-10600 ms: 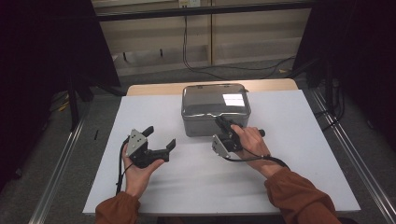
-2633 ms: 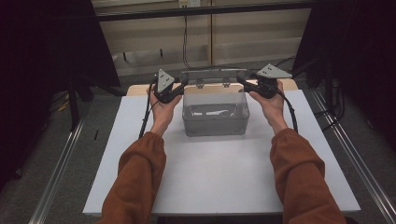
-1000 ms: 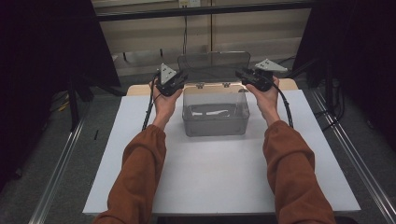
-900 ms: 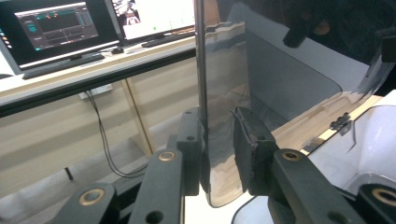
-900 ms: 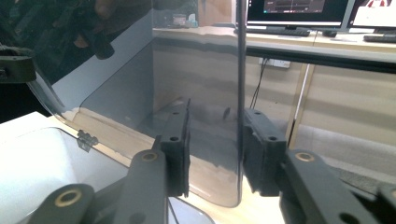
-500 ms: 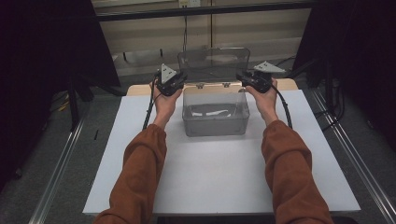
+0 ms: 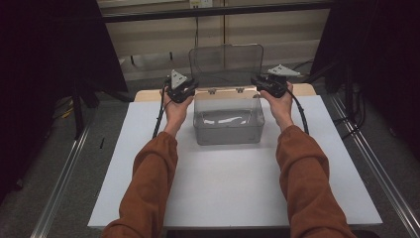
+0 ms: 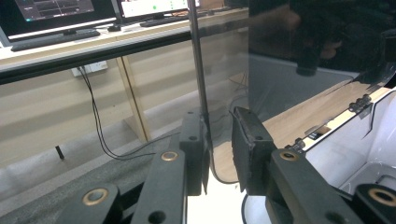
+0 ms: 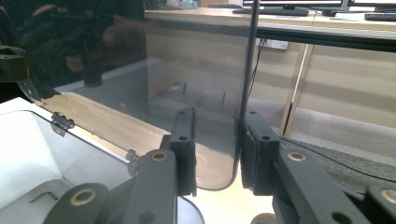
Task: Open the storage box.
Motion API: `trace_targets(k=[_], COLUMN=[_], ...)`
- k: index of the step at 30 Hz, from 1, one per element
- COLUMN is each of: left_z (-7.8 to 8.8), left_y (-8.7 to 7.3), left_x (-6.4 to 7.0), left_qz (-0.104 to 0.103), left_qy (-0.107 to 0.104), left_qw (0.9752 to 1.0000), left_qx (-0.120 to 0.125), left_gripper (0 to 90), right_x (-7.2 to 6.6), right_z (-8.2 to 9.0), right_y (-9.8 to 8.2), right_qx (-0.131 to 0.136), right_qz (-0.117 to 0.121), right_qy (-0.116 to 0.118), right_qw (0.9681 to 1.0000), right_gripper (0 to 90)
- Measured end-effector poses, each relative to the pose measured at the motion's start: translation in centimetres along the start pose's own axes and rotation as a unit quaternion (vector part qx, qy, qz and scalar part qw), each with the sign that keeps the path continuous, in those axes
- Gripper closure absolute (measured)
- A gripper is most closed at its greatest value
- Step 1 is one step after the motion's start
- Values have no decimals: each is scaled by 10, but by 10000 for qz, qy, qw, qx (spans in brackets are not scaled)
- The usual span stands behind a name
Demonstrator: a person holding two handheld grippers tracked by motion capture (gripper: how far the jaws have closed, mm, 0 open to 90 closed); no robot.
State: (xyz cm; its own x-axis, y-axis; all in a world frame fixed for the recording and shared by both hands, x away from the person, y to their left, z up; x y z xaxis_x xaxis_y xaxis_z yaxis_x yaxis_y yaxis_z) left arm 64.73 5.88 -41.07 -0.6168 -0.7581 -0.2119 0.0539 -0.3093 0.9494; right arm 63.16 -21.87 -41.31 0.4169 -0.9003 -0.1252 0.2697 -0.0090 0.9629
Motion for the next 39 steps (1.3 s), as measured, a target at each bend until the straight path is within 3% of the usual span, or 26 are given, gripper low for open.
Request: trace_targets(k=[8, 16, 22, 30, 34, 39], left_z=[-5, -9, -12, -13, -13, -14], left_y=[-7, -9, -11, -11, -11, -12], left_x=[-1, 0, 0, 0, -1, -1], left_qz=[20, 230, 199, 169, 185, 267], left_qy=[-25, -68, -86, -107, -136, -159], left_qw=[9999, 9995, 9994, 9994, 9993, 9990], left_qx=[-148, -212, -252, -294, -305, -318], left_gripper=[739, 720, 714, 699, 692, 688], right_x=[3, 4, 5, 5, 4, 5], right_z=[-5, -7, -7, -11, -15, -18], right_y=[-4, -6, -8, -10, -10, -10], right_qx=[58, 25, 2, 15, -82, -98], right_qz=[-132, -114, -121, -185, -153, -281], right_qy=[-22, 0, 24, 67, 75, 79], right_qw=[9999, 9999, 9999, 9998, 9998, 9995], right_gripper=[702, 700, 696, 662, 587, 602])
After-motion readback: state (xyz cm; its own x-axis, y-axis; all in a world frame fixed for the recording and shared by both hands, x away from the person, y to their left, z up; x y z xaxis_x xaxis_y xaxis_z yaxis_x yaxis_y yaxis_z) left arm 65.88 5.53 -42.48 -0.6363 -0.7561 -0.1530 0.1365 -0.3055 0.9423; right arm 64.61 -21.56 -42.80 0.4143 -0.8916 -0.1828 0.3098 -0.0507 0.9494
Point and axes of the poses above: each handheld gripper's, and its own axes: z roughly backward along the jaws, y roughly out of its top, x roughly to its right, the point moved 7 cm from there along -z, roughly forward along the jaws, and after that the axes turned 6 degrees about -z, right-handed, at the moved point
